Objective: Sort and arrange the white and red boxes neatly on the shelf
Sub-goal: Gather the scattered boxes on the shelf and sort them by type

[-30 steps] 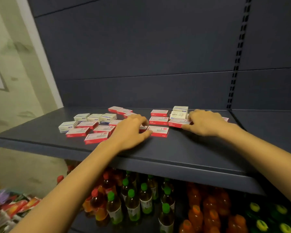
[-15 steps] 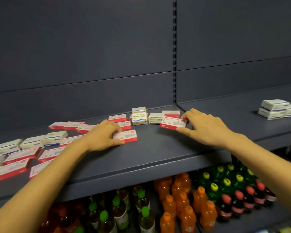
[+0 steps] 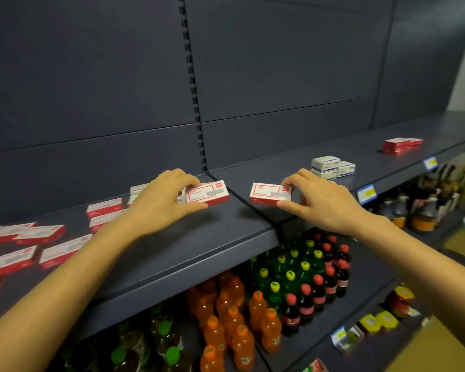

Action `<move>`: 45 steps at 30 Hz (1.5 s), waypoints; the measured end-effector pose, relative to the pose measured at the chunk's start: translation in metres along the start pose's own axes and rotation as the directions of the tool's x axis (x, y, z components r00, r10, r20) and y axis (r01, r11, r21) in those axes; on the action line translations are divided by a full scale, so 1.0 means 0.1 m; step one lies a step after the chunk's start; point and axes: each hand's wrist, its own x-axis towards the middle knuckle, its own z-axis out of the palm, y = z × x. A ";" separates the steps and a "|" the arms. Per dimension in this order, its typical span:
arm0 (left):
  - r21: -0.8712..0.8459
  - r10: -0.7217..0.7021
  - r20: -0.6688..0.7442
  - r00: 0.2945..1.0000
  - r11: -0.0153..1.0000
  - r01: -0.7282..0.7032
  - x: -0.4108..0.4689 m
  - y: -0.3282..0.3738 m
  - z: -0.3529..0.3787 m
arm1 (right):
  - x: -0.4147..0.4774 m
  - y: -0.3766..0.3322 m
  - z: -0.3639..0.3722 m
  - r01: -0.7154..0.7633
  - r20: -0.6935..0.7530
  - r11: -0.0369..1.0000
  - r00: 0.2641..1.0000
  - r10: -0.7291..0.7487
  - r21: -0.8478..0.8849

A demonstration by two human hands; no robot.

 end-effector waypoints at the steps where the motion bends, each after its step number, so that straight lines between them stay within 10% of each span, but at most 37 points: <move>1: -0.006 0.013 -0.002 1.000 1.000 -0.013 0.08 0.09 0.05 | -0.04 0.11 -0.04 -0.018 -0.003 1.000 1.000 0.018 0.000; 28: -0.114 0.122 0.034 0.992 0.986 -0.118 2.36 3.03 1.90 | -0.76 3.97 -1.08 -0.182 0.011 0.976 0.983 0.184 -0.119; 45: -0.190 0.041 0.087 0.995 0.981 -0.024 4.10 3.45 3.00 | 0.26 5.74 -0.79 -0.108 0.124 0.994 0.986 0.110 -0.023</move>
